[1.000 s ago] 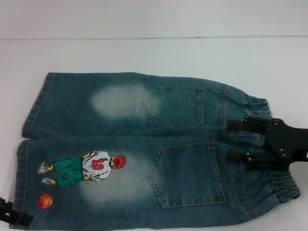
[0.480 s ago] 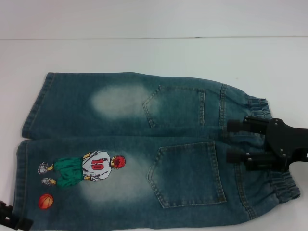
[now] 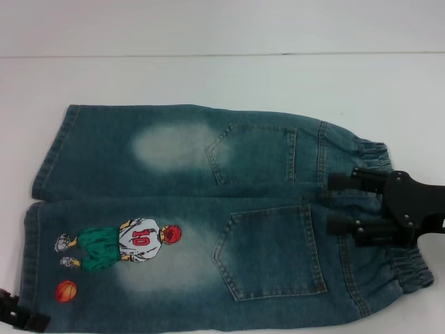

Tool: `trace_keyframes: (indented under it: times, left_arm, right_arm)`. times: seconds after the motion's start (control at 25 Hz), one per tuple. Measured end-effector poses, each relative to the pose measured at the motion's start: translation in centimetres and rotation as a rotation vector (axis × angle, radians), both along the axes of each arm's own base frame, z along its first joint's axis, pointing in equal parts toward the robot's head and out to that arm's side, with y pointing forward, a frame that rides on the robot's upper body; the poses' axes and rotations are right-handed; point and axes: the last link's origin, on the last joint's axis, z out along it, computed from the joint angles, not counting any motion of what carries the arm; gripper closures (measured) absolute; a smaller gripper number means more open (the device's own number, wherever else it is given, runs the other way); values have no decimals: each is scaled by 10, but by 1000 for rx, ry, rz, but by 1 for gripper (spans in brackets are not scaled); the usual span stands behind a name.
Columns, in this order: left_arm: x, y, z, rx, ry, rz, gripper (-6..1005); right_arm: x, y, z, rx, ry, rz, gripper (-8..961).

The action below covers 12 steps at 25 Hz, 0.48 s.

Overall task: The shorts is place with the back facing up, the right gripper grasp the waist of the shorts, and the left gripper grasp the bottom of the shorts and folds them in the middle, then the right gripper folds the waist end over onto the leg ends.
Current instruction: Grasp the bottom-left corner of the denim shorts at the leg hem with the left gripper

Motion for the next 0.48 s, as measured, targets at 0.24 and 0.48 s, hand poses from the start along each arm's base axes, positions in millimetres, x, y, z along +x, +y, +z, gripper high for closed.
trace_keyframes:
  times: [0.24,0.48]
  left_arm:
    - [0,2,0,10,4,12,176]
    - [-1,3,2,21,13,24,181]
  right_arm:
    - [0,0,0,0,0,0,12]
    - [0,0,0,0,-1,1,12]
